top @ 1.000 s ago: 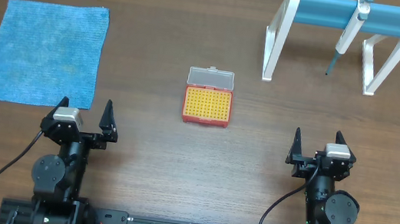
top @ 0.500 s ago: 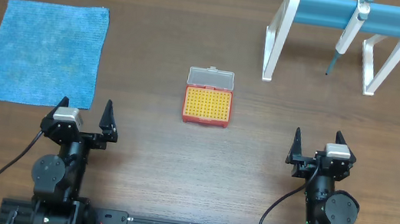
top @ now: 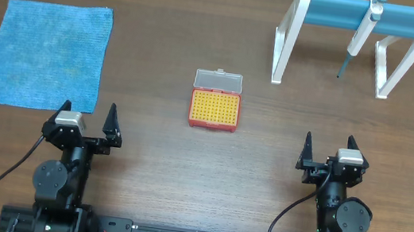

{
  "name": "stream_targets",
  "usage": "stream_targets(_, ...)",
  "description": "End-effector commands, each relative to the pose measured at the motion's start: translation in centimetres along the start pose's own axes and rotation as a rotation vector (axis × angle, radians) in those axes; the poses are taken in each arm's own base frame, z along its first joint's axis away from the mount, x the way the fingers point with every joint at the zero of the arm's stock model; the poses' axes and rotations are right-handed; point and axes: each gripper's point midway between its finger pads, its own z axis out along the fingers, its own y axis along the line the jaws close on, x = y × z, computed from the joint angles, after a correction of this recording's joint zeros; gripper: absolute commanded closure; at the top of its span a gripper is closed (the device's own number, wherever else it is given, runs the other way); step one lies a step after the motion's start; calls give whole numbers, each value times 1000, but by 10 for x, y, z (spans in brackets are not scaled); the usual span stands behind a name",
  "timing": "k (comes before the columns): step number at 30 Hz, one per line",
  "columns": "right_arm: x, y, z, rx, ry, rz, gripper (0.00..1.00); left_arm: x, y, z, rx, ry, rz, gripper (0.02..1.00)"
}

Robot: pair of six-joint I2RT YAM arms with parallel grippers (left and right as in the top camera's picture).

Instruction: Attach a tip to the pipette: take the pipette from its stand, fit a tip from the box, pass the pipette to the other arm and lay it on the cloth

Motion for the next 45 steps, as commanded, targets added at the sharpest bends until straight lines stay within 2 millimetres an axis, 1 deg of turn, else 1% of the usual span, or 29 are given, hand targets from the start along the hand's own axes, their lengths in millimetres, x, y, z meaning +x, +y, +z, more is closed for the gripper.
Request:
stream_targets(1, 0, 0, 3, -6, 26, 25, 132, 1, 2, 0, -11, -1, 9, 20)
stream_targets(4, -17, -4, 9, 8, 45, 27, 134, 1, 2, 0, -11, -2, 9, 23)
stream_targets(7, -36, -7, 24, 9, 56, 27, 132, 1, 2, 0, -11, -2, 9, 20)
stream_targets(10, -53, -15, 54, 28, 44, 26, 134, 1, 2, 0, -11, -1, 9, 23)
stream_targets(12, -61, -24, 76, 64, 12, 22, 134, 1, 2, 0, -11, -1, 9, 20)
stream_targets(14, -59, -32, 95, 89, -6, 19, 132, 1, 2, 0, -11, -2, 9, 23)
stream_targets(19, -47, -57, 145, 139, -17, 20, 134, 1, 2, 0, -11, -1, 9, 23)
stream_targets(22, -47, -63, 174, 139, -15, 21, 134, 1, 2, 0, -11, -2, 9, 23)
stream_targets(24, -48, -65, 189, 139, -13, 21, 132, 1, 2, 0, -11, -1, 9, 20)
stream_targets(26, -50, -67, 201, 138, -15, 21, 134, 1, 2, 0, -11, -2, 9, 20)
stream_targets(29, -48, -69, 212, 138, -4, 21, 134, 1, 2, 0, -11, -2, 9, 20)
stream_targets(33, -30, -71, 220, 139, 34, 25, 134, 1, 2, 0, -11, -1, 9, 20)
stream_targets(36, -22, -70, 222, 138, 52, 27, 137, 1, 2, 0, -11, -2, 9, 23)
stream_targets(39, -21, -71, 224, 138, 55, 28, 134, 1, 2, 0, -11, -1, 9, 23)
stream_targets(45, -26, -74, 234, 141, 42, 27, 141, 1, 2, 0, -11, -1, 9, 20)
